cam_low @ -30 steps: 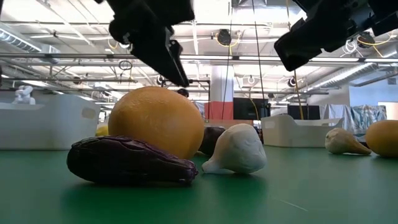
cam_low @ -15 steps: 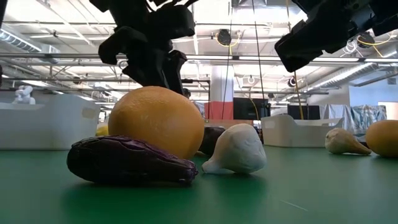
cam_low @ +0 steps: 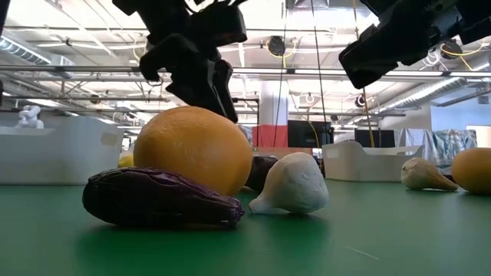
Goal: Sort produce into baskets
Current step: Put the lemon into the yellow bin
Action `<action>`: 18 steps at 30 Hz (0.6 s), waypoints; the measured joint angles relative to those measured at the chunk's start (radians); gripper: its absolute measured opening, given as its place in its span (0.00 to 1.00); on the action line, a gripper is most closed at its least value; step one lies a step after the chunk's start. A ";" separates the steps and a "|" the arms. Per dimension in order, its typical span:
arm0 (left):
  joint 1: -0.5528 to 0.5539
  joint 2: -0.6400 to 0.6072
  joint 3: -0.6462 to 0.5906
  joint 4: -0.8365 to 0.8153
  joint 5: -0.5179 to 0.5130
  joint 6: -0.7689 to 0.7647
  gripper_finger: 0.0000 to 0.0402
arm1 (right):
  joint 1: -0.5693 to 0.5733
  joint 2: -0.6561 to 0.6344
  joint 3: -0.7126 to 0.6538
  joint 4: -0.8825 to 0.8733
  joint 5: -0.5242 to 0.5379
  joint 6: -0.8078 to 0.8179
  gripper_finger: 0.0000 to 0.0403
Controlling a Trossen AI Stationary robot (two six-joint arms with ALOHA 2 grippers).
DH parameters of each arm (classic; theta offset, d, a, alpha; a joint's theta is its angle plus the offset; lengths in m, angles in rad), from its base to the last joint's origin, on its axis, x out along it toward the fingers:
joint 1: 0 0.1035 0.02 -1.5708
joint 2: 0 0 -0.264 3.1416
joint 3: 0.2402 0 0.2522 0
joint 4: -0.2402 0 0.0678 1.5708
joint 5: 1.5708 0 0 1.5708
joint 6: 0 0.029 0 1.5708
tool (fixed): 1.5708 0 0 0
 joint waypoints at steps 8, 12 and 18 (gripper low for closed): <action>-0.002 0.000 0.000 -0.003 0.033 -0.050 0.57 | 0.000 0.000 0.000 0.000 0.000 0.000 0.00; -0.002 0.014 0.000 -0.008 0.048 -0.053 0.57 | 0.000 0.000 0.000 -0.001 0.000 0.000 0.00; -0.011 0.031 -0.001 0.001 0.044 -0.032 0.57 | 0.000 0.000 0.000 0.000 0.000 0.000 0.00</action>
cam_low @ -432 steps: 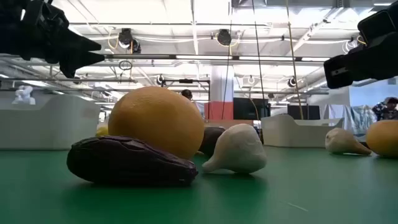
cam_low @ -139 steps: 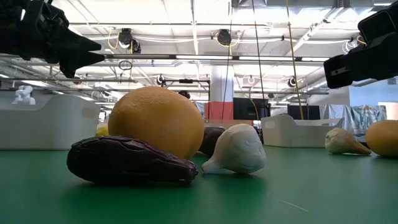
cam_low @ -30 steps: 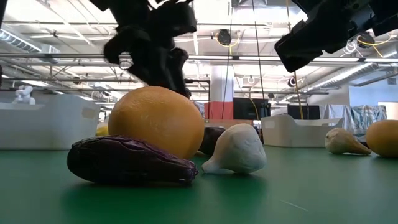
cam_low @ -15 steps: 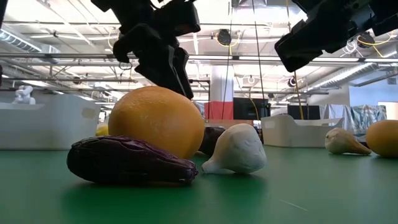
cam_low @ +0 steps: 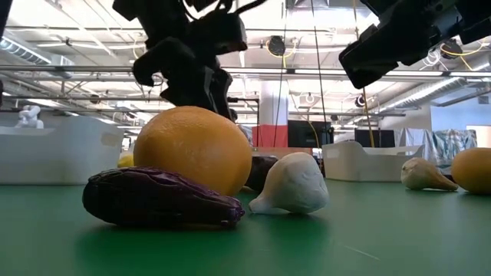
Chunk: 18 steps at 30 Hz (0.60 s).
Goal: Sort produce into baskets
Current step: Put the lemon into the yellow bin
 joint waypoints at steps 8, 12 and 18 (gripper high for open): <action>-0.020 0.000 0.000 -0.038 -0.033 0.068 0.57 | 0.000 0.000 0.000 0.000 0.000 0.000 0.00; -0.027 0.002 0.000 -0.049 -0.036 0.144 0.57 | 0.000 0.000 0.000 0.000 0.000 0.000 0.00; -0.018 0.008 0.000 -0.081 -0.029 0.173 0.57 | 0.000 0.000 0.000 0.001 0.000 0.000 0.00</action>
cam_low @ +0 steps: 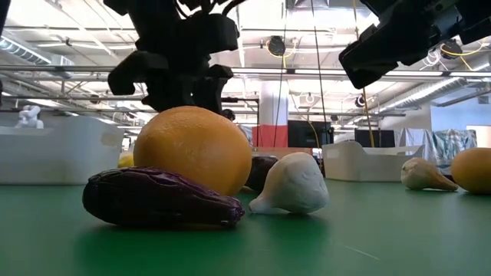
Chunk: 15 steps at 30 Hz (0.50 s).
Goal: Sort produce into baskets
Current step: Put the lemon into the yellow bin
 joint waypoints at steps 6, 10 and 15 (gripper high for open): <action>0.016 0.007 0.000 0.000 0.026 -0.005 0.57 | 0.000 0.000 0.000 0.000 0.000 0.000 0.00; 0.031 0.017 0.000 -0.014 0.055 -0.004 0.57 | 0.000 0.000 0.000 0.000 0.000 0.000 0.00; 0.045 0.053 0.005 0.009 0.073 0.002 0.58 | 0.000 0.000 0.000 0.000 0.000 0.000 0.00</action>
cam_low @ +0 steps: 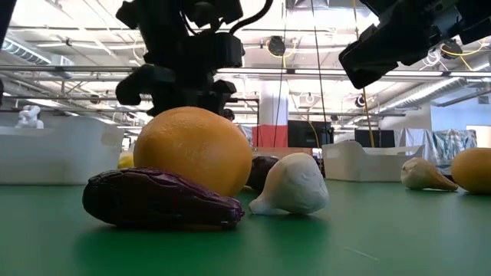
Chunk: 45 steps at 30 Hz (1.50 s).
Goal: Sort produce into baskets
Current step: Put the lemon into the yellow bin
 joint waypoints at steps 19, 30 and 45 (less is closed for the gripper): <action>0.007 0.016 -0.001 -0.026 0.016 0.024 0.54 | 0.000 0.000 0.000 0.000 0.000 0.000 0.00; 0.009 -0.006 -0.004 -0.008 0.004 0.018 0.42 | 0.000 0.000 0.000 0.001 0.000 0.000 0.00; 0.155 -0.213 0.006 -0.028 -0.034 -0.072 0.41 | 0.000 0.000 0.000 -0.001 0.000 0.000 0.00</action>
